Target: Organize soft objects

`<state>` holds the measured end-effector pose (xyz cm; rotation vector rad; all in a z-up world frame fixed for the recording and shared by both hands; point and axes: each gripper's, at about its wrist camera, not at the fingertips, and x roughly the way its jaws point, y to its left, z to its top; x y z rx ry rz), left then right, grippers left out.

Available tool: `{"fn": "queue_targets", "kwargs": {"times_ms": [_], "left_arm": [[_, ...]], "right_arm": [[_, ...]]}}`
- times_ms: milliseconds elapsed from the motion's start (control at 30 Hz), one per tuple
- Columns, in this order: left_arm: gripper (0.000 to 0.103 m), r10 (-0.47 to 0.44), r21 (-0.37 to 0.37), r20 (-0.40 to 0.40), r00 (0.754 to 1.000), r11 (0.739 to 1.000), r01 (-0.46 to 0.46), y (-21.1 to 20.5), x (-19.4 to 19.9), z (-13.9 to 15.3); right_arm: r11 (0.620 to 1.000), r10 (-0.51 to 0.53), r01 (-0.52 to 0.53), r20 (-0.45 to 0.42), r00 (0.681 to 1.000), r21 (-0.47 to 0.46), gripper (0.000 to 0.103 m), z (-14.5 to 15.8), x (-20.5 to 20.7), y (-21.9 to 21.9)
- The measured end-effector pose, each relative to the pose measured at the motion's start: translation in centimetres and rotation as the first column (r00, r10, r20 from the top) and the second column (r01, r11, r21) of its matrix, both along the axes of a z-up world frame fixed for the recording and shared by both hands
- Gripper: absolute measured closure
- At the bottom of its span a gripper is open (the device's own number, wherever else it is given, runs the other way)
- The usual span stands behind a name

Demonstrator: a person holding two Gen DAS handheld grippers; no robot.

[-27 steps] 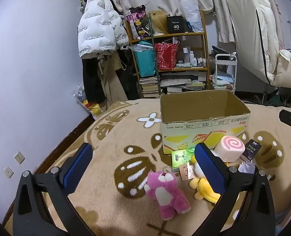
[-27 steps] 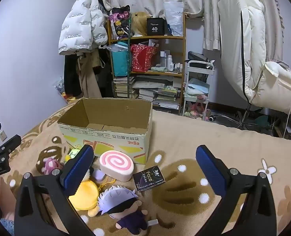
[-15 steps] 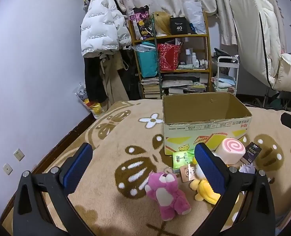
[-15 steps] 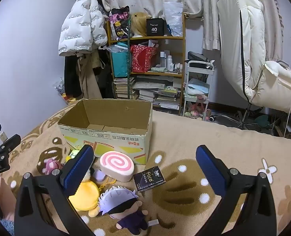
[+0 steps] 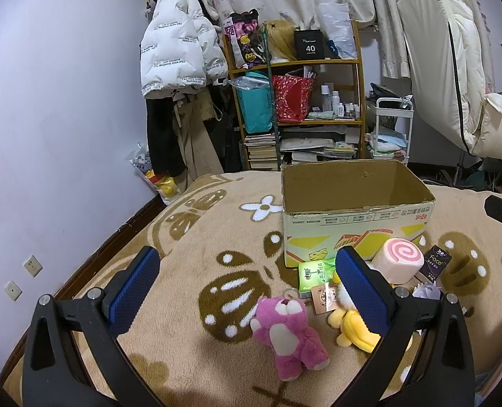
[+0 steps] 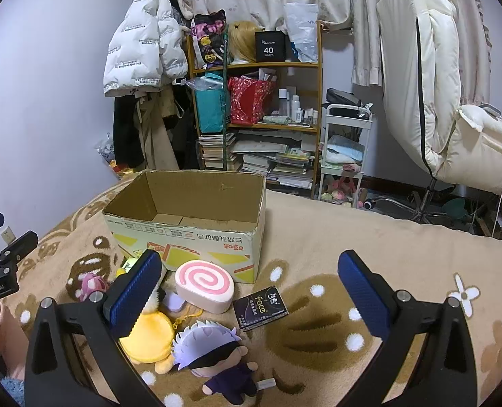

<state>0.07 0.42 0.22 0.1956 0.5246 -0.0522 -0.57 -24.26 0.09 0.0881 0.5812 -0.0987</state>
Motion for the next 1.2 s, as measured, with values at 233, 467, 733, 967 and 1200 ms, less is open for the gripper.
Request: {"fn": "queue_targets", "kwargs": {"times_ms": [233,467,733,967,1200], "left_arm": [[0.001,-0.004,0.002,0.001,1.000,1.000,0.004,0.10,-0.10,0.27],[0.001,0.001,0.001,-0.002,1.000,1.000,-0.001,0.04,-0.07,0.17],[0.001,0.003,0.001,-0.004,1.000,1.000,-0.003,-0.06,-0.09,0.22],[0.001,0.003,0.001,-0.004,1.000,1.000,-0.003,-0.07,-0.06,0.10],[0.001,0.004,0.000,-0.004,1.000,1.000,-0.004,-0.06,-0.06,0.12]], "right_arm": [[1.000,-0.001,0.001,-0.001,1.000,0.002,0.000,-0.05,0.00,-0.11],[1.000,0.001,-0.001,-0.001,1.000,0.001,0.000,-0.03,0.02,-0.14],[1.000,0.001,-0.001,-0.001,1.000,0.000,0.000,-0.22,-0.04,0.01],[1.000,0.002,-0.002,-0.002,1.000,0.000,0.000,-0.23,-0.04,0.01],[1.000,0.001,-0.001,-0.002,1.000,-0.002,0.000,-0.27,-0.03,-0.01]]}}
